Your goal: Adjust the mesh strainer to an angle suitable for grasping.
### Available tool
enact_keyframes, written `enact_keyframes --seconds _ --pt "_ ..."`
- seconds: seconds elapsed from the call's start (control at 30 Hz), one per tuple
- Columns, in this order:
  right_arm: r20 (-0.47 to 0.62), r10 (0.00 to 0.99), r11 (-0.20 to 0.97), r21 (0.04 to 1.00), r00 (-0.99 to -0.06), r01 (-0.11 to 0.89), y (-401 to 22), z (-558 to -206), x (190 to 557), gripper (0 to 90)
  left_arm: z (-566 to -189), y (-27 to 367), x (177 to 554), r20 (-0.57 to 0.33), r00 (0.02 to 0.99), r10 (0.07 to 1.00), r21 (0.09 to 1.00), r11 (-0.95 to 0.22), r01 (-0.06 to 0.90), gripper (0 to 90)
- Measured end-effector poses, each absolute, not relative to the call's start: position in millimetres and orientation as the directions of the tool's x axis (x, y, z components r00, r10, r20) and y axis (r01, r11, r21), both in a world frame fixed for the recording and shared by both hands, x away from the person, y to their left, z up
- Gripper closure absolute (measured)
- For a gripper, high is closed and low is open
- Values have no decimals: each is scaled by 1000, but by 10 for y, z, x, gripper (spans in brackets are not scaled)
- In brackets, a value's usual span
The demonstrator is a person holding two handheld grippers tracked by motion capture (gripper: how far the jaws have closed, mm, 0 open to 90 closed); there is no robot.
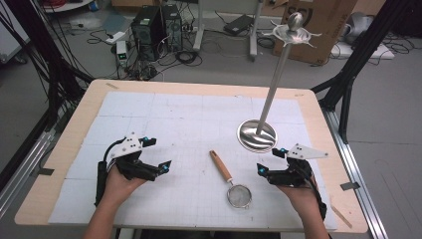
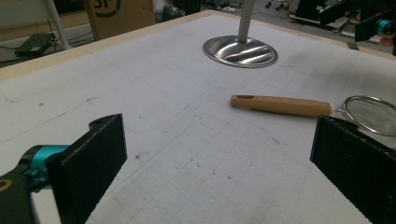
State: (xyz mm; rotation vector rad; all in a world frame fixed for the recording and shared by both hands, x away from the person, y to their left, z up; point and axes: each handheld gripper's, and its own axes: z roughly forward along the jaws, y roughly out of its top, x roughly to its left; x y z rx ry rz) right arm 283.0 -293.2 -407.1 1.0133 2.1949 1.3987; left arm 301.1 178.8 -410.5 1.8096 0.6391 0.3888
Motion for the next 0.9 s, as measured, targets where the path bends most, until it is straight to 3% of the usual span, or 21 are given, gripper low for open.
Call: enact_keyframes --seconds 0.9 --pt "97 695 304 859 -713 413 -2658 -4122 2843 156 -4098 1751 2984 -57 813 579 948 -224 226 44"
